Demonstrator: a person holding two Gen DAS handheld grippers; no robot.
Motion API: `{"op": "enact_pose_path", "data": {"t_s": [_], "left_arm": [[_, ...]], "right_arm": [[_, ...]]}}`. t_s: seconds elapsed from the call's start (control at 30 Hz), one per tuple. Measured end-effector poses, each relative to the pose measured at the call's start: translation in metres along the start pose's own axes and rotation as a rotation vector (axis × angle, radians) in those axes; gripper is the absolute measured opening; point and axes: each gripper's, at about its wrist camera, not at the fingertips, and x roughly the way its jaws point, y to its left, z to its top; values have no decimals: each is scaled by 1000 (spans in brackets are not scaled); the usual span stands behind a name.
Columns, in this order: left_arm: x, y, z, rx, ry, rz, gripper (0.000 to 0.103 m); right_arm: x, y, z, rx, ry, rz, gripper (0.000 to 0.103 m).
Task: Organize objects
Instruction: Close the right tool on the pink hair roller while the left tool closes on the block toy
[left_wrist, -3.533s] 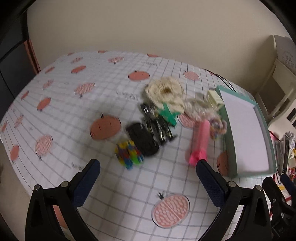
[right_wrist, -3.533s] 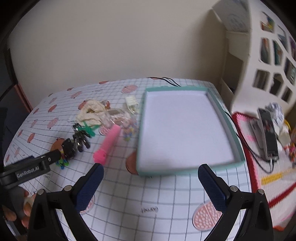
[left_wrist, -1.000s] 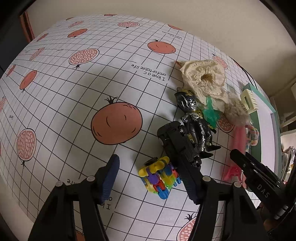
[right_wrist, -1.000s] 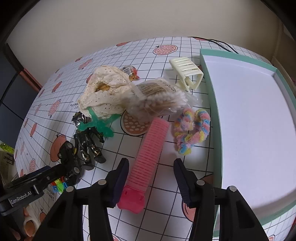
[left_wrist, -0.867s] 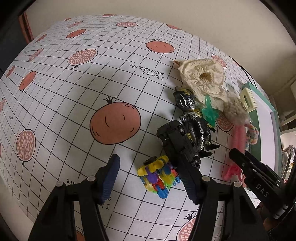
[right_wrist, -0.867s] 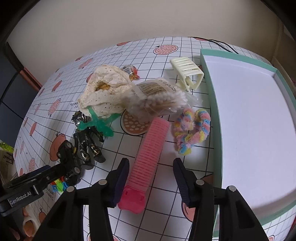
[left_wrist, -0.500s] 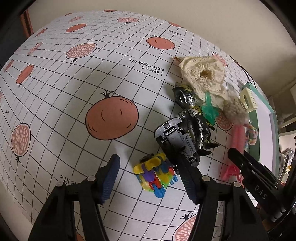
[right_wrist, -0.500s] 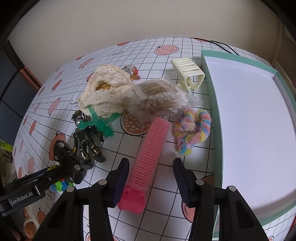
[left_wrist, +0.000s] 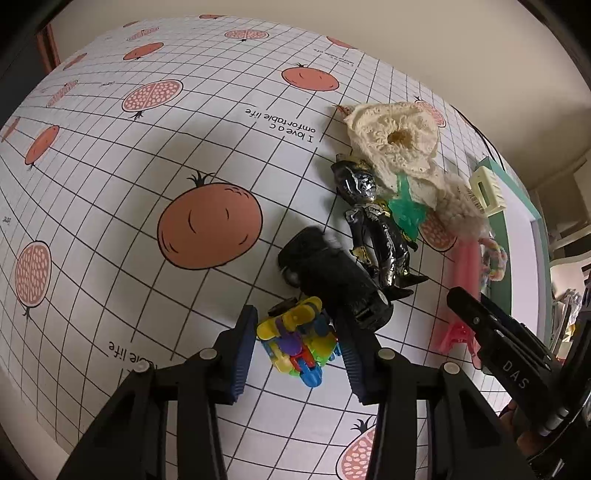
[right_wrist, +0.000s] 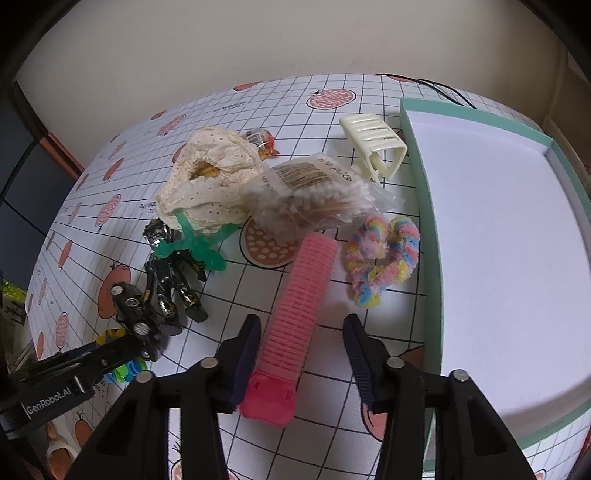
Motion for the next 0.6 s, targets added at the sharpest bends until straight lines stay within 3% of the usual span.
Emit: {"op": "enact_pose_path", "data": {"t_s": [0.23, 0.6], "left_arm": [[1, -4, 0, 7, -2, 9, 45], [1, -5, -2, 16, -3, 15, 45]], "right_arm": [[-2, -8, -1, 10, 2, 12, 32], [-8, -20, -1, 39, 1, 36, 27]]}}
